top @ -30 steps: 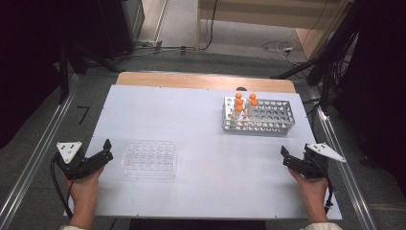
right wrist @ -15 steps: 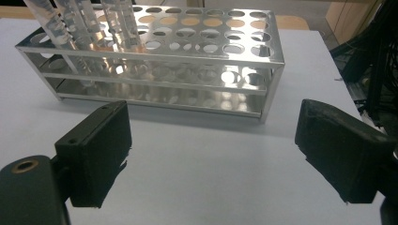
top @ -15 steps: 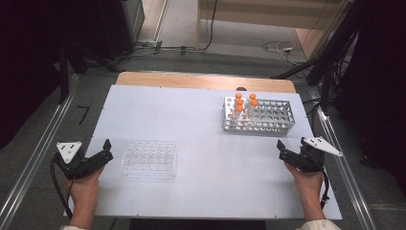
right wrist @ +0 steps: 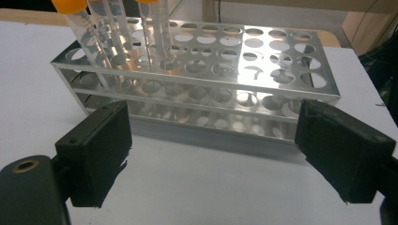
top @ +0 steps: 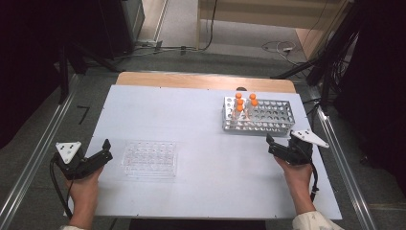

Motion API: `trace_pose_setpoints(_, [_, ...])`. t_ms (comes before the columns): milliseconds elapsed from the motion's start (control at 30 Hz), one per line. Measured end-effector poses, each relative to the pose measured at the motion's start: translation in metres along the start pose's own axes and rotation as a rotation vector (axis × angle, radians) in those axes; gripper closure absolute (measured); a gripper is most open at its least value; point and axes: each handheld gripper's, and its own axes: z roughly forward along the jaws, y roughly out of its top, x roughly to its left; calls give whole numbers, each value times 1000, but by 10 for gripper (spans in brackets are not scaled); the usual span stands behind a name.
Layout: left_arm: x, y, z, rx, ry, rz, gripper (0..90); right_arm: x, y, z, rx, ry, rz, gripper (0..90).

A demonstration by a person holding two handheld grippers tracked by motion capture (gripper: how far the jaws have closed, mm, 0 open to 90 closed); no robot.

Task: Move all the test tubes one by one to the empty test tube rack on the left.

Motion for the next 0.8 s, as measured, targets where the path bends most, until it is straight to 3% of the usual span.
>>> trace_pose_setpoints(433, [0, 0, 0, -5, 0, -6, 13, 22, 13, 19, -12, 35, -16, 109])
trace_pose_setpoints(567, [0, 0, 0, -5, 1, -10, 13, 29, 18, 26, -14, 69, -4, 115])
trace_pose_setpoints(800, [2, 0, 0, 3, 3, -12, 14, 46, 27, 39, -25, 86, -38, 124])
